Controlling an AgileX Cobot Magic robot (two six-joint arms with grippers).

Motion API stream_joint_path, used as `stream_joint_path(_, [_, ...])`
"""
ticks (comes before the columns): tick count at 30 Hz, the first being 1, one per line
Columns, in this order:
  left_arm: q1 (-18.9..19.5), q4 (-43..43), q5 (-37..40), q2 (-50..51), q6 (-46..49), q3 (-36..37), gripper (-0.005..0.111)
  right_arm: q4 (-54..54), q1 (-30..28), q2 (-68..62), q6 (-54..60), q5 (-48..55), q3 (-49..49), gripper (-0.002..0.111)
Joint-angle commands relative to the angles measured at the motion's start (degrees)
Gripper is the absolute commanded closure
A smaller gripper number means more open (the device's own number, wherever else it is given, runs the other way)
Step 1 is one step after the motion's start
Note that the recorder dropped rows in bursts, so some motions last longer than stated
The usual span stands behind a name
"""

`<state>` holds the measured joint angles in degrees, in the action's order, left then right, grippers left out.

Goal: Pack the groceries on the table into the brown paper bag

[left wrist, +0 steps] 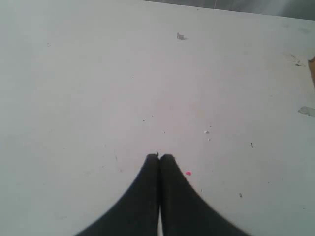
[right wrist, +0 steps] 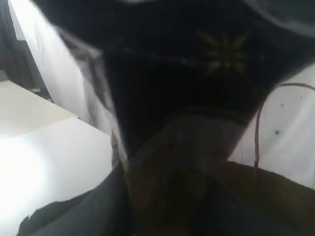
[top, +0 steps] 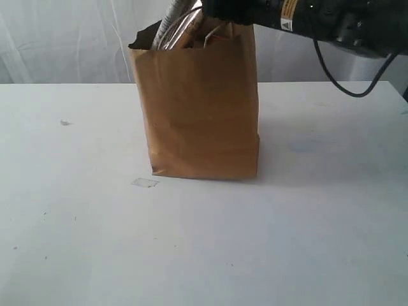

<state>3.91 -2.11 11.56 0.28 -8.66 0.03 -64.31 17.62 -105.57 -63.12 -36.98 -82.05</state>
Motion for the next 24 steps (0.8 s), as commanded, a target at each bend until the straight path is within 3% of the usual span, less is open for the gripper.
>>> stream_joint_path(1, [0.06, -0.38, -0.2, -0.28, -0.16, -0.03, 0.107, -6.66, -0.35, 0.35, -1.63, 6.51, 0.49, 0.09])
stream_joint_path(6, [0.06, -0.38, -0.2, -0.28, -0.16, -0.03, 0.107, -15.86, -0.35, 3.99, -8.69, 11.45, 0.49, 0.09])
stream_joint_path(10, [0.06, -0.38, -0.2, -0.28, -0.16, -0.03, 0.107, -34.75, -0.35, 6.62, -28.87, 11.05, 0.49, 0.09])
stream_joint_path(16, [0.06, -0.38, -0.2, -0.28, -0.16, -0.03, 0.107, -35.64, -0.49, 7.77, -31.21, 8.2, 0.49, 0.087])
stream_joint_path(24, [0.06, -0.38, -0.2, -0.28, -0.16, -0.03, 0.107, -35.64, -0.49, 8.35, -34.82, 6.75, 0.49, 0.064])
